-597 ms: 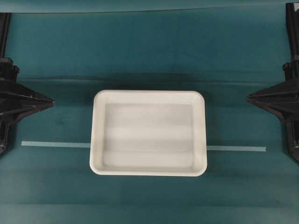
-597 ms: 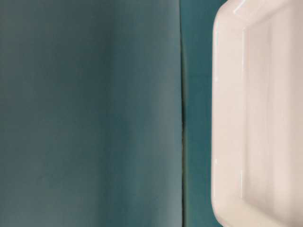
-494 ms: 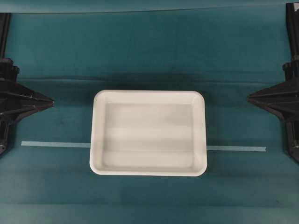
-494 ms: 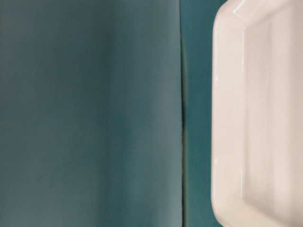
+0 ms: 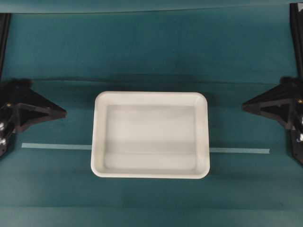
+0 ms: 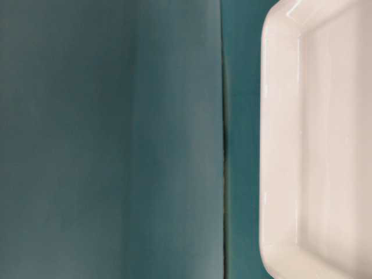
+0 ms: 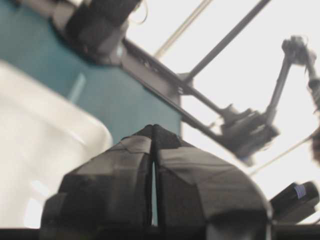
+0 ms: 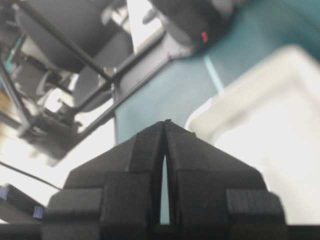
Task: Lift the white case with both hands.
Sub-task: 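Open both grippers and move them toward the tray's short sides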
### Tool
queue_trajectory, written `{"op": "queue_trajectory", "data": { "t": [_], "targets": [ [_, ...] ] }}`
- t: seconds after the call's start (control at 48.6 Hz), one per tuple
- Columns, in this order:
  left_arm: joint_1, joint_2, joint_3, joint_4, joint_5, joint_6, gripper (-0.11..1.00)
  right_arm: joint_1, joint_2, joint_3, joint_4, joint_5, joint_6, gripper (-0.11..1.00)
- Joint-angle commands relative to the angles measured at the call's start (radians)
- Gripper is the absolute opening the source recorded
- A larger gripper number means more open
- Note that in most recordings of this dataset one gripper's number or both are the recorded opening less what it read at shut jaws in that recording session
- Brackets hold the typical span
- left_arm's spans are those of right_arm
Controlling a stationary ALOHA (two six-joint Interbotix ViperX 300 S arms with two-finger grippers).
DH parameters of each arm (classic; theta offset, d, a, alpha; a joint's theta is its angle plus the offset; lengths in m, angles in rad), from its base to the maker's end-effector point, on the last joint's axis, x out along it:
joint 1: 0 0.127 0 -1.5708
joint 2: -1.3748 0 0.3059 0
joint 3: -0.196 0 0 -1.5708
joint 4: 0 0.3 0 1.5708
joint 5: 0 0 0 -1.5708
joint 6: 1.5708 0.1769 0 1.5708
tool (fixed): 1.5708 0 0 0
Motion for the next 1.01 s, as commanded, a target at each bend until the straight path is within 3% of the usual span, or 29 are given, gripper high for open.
{"op": "queue_trajectory", "data": {
  "t": [0.0,0.123,0.391,0.535,0.617,0.803,0.988],
  "targets": [
    [-0.002,0.048,-0.025,0.003,0.031,-0.106,-0.03,-0.02,0.043,-0.014,0.011,0.037,0.087,0.01],
    [0.011,0.064,-0.028,0.003,0.11,-0.249,-0.03,-0.049,0.072,-0.012,0.011,0.089,0.207,0.01],
    [0.026,0.074,-0.012,0.003,0.267,-0.334,-0.03,-0.077,0.166,0.026,0.011,0.161,0.436,0.01],
    [0.055,0.106,0.015,0.003,0.311,-0.416,-0.03,-0.075,0.235,0.055,0.009,0.163,0.554,0.01],
    [0.064,0.133,0.034,0.003,0.311,-0.456,-0.03,-0.066,0.275,0.063,0.011,0.16,0.574,0.01],
    [0.074,0.187,0.049,0.009,0.295,-0.462,-0.03,-0.049,0.364,0.063,0.011,0.143,0.577,0.02],
    [0.063,0.238,0.063,0.009,0.215,-0.46,0.0,-0.048,0.413,0.063,0.011,0.041,0.575,0.12]
  ]
}}
